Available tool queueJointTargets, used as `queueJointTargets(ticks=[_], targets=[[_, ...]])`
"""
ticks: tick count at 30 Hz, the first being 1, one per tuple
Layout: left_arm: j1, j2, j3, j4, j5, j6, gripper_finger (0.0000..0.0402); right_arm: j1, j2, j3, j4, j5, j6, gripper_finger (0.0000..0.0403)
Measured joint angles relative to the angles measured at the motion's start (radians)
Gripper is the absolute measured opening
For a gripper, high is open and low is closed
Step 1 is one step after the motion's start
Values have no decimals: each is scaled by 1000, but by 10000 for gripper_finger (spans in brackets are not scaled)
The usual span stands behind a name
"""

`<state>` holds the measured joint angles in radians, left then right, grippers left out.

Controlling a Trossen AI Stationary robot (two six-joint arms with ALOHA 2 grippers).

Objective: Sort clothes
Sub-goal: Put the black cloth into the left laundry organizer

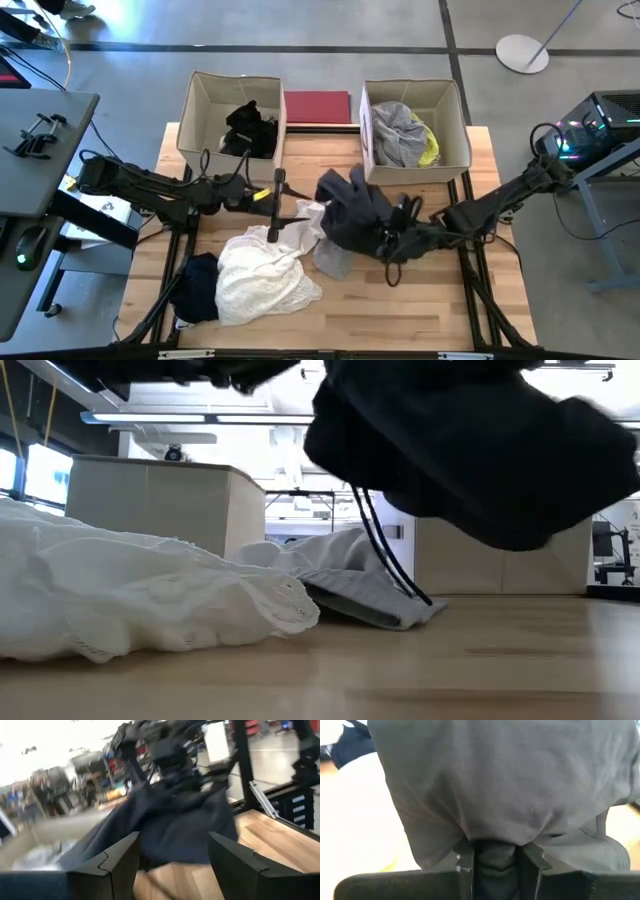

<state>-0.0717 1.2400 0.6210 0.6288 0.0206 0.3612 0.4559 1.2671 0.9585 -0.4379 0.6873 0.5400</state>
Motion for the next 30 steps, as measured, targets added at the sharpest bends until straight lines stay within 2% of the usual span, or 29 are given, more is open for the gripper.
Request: queueJointTargets(ticks=[3,6,9,14,20,26,30], targets=[[-33,12,0,17,1,92,218,-78,26,0,30,-85,-98,66],[-53,34,11,47,7,78,219,-160,93,-1,80,-186,-179,66],[-60,68,36,45,64,60,225,-222,179,-2,216,-287,-271,66],[-55,166,96,-108,45,83,238,-291,316,0,428,-451,-359,66],[-25,275,159,-278,-72,92,258,-331,414,0,514,-526,-362,66],[28,343,192,-413,-71,11,266,-321,418,0,500,-524,-366,65],[46,346,194,-465,-45,-63,266,-314,403,0,496,-514,-383,60]])
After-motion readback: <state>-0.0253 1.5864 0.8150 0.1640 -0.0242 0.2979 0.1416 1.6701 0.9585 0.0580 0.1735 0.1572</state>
